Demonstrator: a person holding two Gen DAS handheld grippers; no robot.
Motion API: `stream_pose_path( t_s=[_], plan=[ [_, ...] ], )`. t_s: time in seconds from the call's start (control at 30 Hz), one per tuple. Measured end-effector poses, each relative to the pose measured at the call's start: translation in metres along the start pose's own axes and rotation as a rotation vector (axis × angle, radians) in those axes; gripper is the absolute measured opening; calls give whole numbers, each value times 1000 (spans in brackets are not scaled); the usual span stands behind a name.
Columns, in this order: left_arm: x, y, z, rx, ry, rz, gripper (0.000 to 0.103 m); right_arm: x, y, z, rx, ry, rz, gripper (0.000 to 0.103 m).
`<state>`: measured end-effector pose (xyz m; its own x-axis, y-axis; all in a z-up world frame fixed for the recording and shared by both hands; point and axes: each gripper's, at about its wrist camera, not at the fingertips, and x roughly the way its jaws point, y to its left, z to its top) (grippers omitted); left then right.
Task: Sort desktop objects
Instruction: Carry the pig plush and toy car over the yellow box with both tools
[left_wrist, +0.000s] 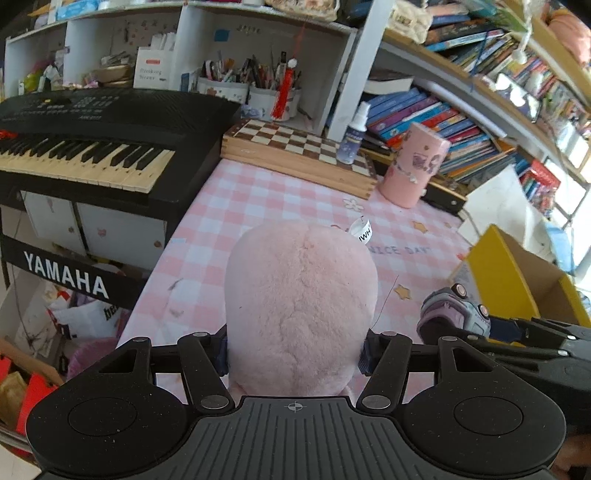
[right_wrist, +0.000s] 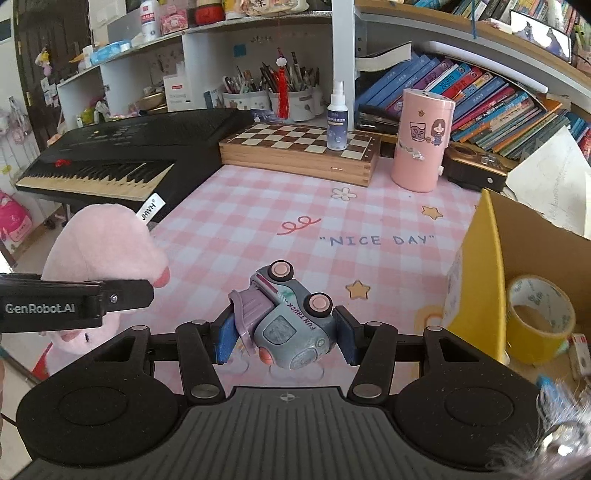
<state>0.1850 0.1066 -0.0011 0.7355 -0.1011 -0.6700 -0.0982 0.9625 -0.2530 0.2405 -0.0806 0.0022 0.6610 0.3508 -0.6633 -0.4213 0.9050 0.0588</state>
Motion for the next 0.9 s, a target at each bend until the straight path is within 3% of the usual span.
stream_pose_path(
  t_s=[0.33,0.6,0.9],
  plan=[
    [-55,5,-31,44,-27,-35,59,-52,15,-31,119,-1,-9,51],
    [-98,14,-63,64,-41,-65,59,-90,42,-66,100,15,-26,51],
    [-123,5,-99,109,-2,-133,59,-128,59,-109,133,22,-70,51]
  ],
)
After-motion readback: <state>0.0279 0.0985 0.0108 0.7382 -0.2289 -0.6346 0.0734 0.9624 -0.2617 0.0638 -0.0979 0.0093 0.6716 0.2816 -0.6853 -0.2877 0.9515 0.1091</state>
